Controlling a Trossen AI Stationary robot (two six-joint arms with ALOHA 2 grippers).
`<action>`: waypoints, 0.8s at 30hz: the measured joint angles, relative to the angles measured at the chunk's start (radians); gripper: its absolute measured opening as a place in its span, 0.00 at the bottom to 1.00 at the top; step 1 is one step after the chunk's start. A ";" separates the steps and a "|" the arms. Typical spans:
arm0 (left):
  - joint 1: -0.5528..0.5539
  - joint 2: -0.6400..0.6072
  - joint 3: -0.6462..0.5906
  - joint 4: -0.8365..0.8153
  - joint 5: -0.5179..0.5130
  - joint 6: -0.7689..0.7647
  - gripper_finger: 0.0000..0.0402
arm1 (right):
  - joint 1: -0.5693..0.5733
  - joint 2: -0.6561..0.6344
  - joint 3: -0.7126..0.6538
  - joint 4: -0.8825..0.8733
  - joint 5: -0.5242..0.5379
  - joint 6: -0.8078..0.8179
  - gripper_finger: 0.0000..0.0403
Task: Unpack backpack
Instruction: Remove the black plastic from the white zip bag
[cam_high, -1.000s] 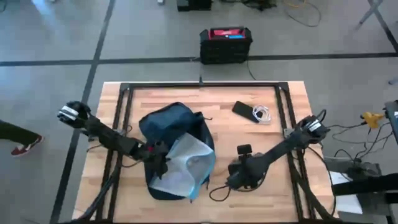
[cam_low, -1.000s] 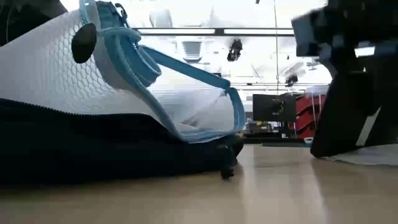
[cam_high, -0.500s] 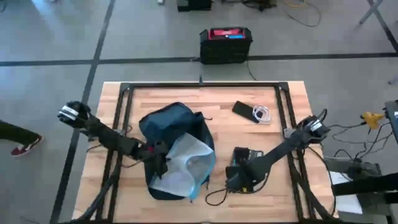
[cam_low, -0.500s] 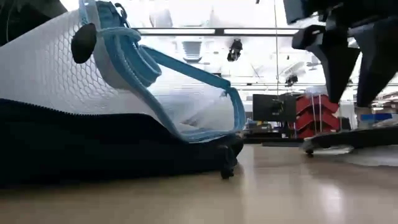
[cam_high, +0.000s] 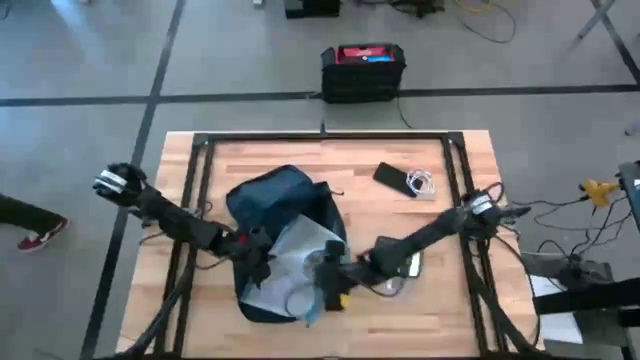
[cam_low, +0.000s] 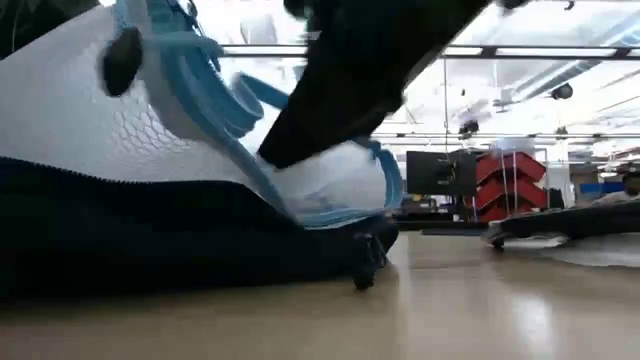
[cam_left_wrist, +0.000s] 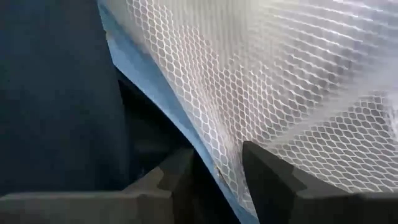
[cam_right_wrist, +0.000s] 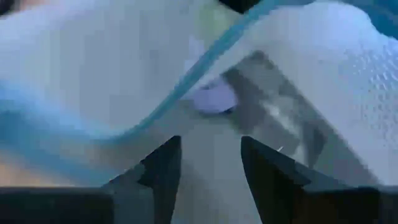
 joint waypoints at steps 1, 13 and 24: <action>0.000 0.000 0.000 0.001 0.000 -0.001 0.30 | -0.018 0.016 0.002 0.004 -0.001 0.008 0.41; 0.000 0.017 0.000 0.026 -0.011 0.013 0.30 | -0.094 0.189 0.010 0.303 0.004 -0.008 0.52; 0.000 0.052 -0.002 0.072 -0.024 0.017 0.30 | -0.060 0.192 0.027 0.228 -0.019 -0.106 0.04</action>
